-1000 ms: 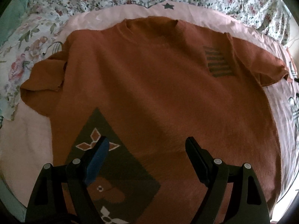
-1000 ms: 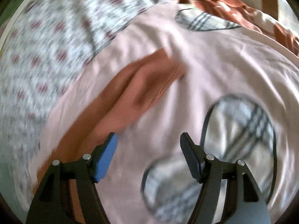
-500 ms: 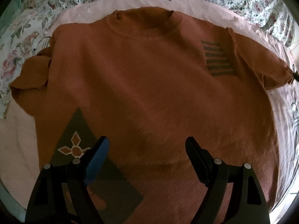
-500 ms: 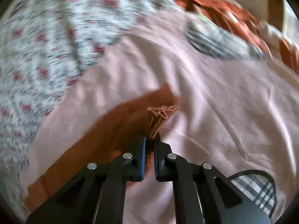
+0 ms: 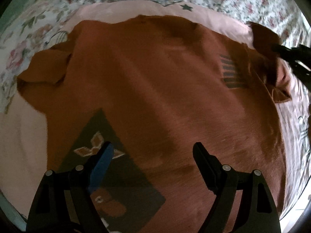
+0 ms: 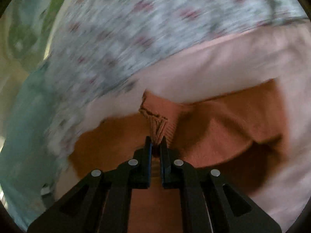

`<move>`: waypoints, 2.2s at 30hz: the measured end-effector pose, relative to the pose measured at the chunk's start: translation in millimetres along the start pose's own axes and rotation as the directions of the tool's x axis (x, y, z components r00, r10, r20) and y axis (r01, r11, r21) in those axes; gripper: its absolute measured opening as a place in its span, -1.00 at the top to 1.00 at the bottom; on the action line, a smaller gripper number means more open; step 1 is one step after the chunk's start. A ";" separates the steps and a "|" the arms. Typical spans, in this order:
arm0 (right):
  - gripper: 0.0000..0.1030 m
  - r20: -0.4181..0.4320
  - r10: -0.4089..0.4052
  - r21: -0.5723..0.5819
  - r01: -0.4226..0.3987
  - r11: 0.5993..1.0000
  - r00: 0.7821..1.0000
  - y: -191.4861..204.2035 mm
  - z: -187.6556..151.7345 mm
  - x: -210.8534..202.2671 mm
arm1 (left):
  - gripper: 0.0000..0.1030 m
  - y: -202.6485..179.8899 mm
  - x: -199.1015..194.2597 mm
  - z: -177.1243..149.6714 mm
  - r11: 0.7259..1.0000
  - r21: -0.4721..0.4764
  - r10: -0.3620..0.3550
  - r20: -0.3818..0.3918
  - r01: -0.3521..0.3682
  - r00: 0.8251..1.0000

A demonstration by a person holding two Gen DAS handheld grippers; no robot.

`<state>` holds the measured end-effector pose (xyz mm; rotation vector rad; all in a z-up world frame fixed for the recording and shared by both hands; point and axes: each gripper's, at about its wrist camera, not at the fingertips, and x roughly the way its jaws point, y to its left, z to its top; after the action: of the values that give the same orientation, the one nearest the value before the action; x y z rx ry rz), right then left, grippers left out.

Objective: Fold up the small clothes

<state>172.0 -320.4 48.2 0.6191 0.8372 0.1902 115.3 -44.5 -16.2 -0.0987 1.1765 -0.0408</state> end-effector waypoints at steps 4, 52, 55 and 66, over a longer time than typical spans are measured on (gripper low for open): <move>0.85 -0.118 0.136 -0.036 -0.142 0.989 0.984 68.8 -28.8 63.0 | -0.63 28.7 -10.0 -9.1 0.999 -0.047 -0.007 0.009 0.008 1.000; 0.16 -0.140 -0.254 0.107 0.270 0.957 0.957 -67.9 -14.2 50.5 | 0.78 123.7 24.5 76.9 0.979 -0.199 -0.003 0.209 0.045 0.978; 0.17 -0.171 -0.225 0.107 0.245 0.963 0.959 -76.7 -18.1 67.5 | 0.78 123.0 24.7 70.3 0.980 -0.195 0.008 0.201 0.032 0.980; 0.76 -0.074 -0.349 0.047 0.353 0.935 0.934 -84.5 -4.0 20.4 | 0.78 77.8 42.5 77.9 0.992 -0.116 -0.028 0.174 0.048 0.984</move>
<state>175.9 -379.0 -16.0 0.5107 1.0045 -0.1421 202.0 33.7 -33.3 -0.2263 1.0040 0.0047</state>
